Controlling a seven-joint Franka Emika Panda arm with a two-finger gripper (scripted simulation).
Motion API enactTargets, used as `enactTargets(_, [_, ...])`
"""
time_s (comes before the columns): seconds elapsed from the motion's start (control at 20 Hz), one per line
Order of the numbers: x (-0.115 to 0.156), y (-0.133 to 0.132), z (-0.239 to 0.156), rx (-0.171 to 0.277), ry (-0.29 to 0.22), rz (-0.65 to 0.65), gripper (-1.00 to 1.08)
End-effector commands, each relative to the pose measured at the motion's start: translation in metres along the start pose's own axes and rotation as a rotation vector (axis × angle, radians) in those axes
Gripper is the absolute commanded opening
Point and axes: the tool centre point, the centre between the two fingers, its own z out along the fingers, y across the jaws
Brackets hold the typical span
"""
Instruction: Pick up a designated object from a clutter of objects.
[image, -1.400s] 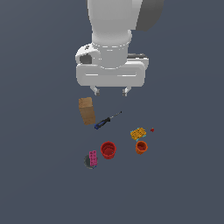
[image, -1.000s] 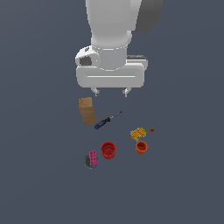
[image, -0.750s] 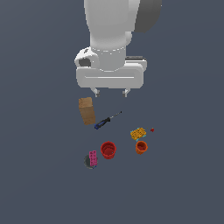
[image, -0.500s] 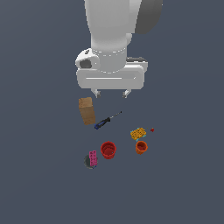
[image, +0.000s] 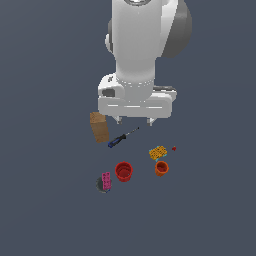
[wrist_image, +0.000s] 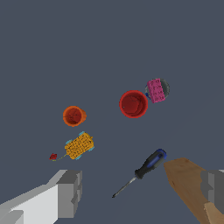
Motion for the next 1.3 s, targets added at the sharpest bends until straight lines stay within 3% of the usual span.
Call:
enactTargets(0.0, [0.007, -0.01, 0.016, -0.004, -0.003, 0.012, 1.0])
enactTargets(0.75, [0.038, -0.096, 0.155, -0.025, -0.022, 0.107, 1.0])
enactTargets(1.25, [0.037, -0.124, 0.206, -0.028, -0.028, 0.138, 1.0])
